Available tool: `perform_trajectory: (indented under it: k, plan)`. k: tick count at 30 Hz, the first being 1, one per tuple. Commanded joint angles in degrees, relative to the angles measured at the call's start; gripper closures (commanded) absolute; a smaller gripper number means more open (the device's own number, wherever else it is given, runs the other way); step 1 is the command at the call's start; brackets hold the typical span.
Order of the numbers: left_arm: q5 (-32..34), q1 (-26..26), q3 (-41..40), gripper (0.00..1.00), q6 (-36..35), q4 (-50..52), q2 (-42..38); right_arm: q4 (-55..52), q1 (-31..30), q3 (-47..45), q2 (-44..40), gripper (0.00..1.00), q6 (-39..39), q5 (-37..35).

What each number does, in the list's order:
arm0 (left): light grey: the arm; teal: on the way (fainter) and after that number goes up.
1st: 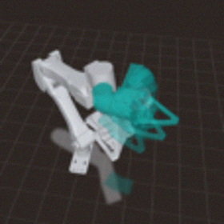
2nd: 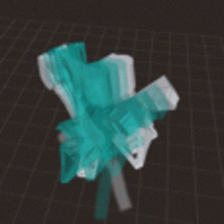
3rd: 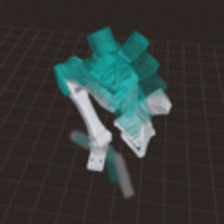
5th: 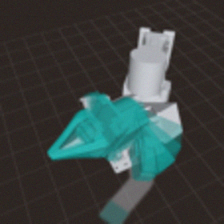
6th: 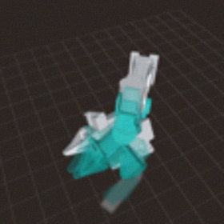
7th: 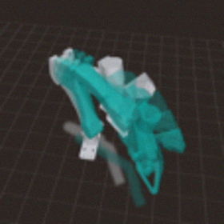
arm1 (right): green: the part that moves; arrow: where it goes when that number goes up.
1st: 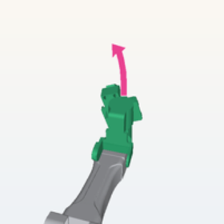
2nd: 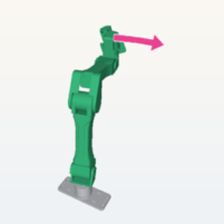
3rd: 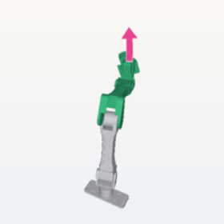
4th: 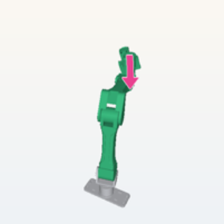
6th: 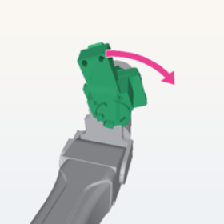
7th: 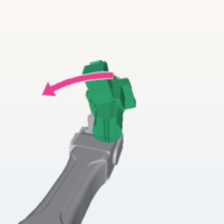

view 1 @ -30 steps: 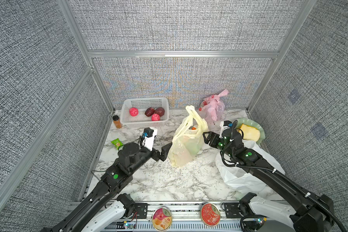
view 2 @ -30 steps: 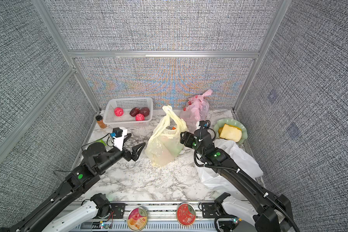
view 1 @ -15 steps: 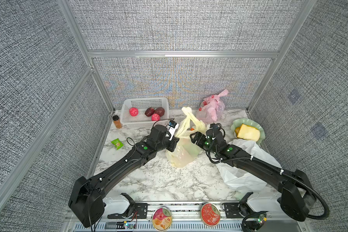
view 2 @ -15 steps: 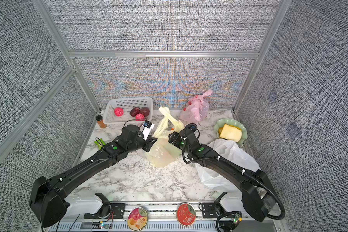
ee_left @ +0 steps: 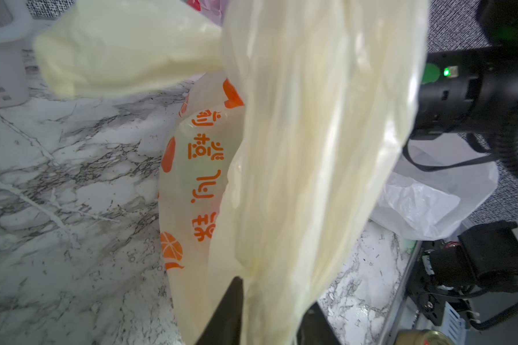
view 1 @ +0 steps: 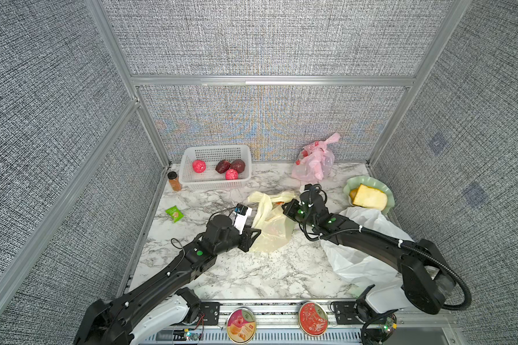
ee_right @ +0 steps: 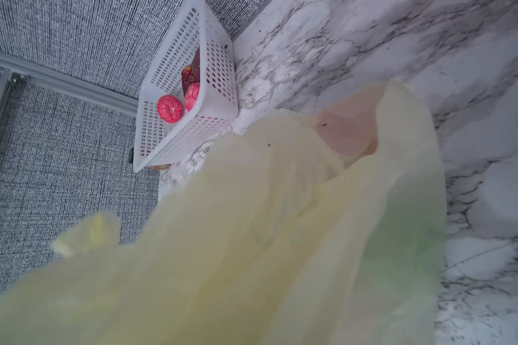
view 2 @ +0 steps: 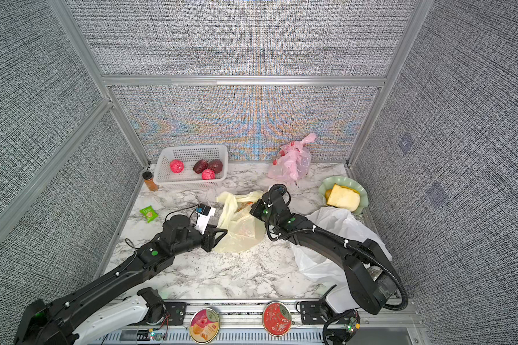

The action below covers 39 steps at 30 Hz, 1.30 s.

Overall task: Untie the knot of a plastic bag & take out the apple
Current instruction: Untie the plastic bag at the center of the board.

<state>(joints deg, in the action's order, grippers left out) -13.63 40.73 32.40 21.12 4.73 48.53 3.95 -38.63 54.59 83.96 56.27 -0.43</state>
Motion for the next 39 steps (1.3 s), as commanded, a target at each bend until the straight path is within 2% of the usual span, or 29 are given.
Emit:
perform_trajectory:
  k: [1, 3, 6, 8, 11, 13, 15, 16, 18, 20, 21, 24, 26, 30, 35, 39]
  plan:
    - [7.3, 0.0, 2.3, 0.51, -1.7, 6.4, -6.9, -3.7, 0.0, 3.9, 0.9, 1.0, -7.5, 4.5]
    - [11.4, -0.1, 6.2, 0.43, -3.1, 9.4, -9.5, -6.4, 0.0, 7.1, 2.0, 1.0, -10.6, 5.8]
    - [10.7, -0.1, 15.3, 0.43, -6.4, 12.4, -5.7, -8.8, 0.1, 10.4, 3.0, 1.0, -13.4, 6.4]
    - [5.7, -0.1, 21.8, 0.48, -8.1, 13.0, 0.0, -9.6, 0.2, 12.1, 3.5, 1.0, -14.5, 6.7]
    - [-3.3, -0.1, 30.8, 0.62, -8.1, 11.9, 8.8, -11.3, 0.4, 14.2, 4.6, 1.0, -15.6, 7.3]
    - [-8.3, -0.1, 34.1, 0.66, -6.7, 11.0, 14.3, -12.8, 0.6, 14.8, 4.8, 0.76, -15.3, 7.4]
    - [-6.9, -0.1, 36.3, 0.71, -7.0, 13.7, 19.1, -13.5, 0.5, 14.2, 3.9, 0.57, -14.6, 7.1]
    - [-4.4, -0.2, 36.8, 0.76, -7.3, 15.6, 21.0, -13.5, 0.4, 13.2, 2.9, 0.51, -13.6, 6.5]
    - [2.9, -0.2, 36.9, 0.83, -4.1, 18.3, 23.2, -13.6, 0.3, 10.8, 0.5, 0.47, -11.9, 5.4]
    - [7.4, -0.3, 35.7, 0.84, -4.9, 18.5, 24.0, -13.5, -0.2, 8.0, -2.4, 0.44, -10.6, 3.8]
    - [8.8, -0.3, 35.5, 0.83, -5.7, 18.8, 24.4, -13.5, -0.4, 7.1, -3.5, 0.44, -10.1, 3.2]
    - [13.0, -0.3, 36.9, 0.61, -8.3, 20.9, 26.7, -13.9, -1.2, 5.2, -5.1, 0.42, -8.5, 2.3]
    - [14.6, -0.4, 38.6, 0.52, -9.8, 22.3, 28.7, -13.5, -1.5, 4.5, -5.0, 0.42, -7.7, 2.2]
    - [14.5, -0.5, 44.5, 0.49, -12.4, 26.1, 33.3, -12.4, -1.6, 4.4, -3.8, 0.41, -6.6, 1.4]
    - [17.2, -0.5, 57.8, 0.48, -18.1, 34.9, 36.3, -12.3, -1.6, 6.3, -3.6, 0.37, -6.0, -0.1]
    - [16.7, -3.2, 67.8, 0.43, -22.6, 43.6, 40.3, -12.0, -1.8, 7.0, -4.5, 0.31, -5.2, -1.0]
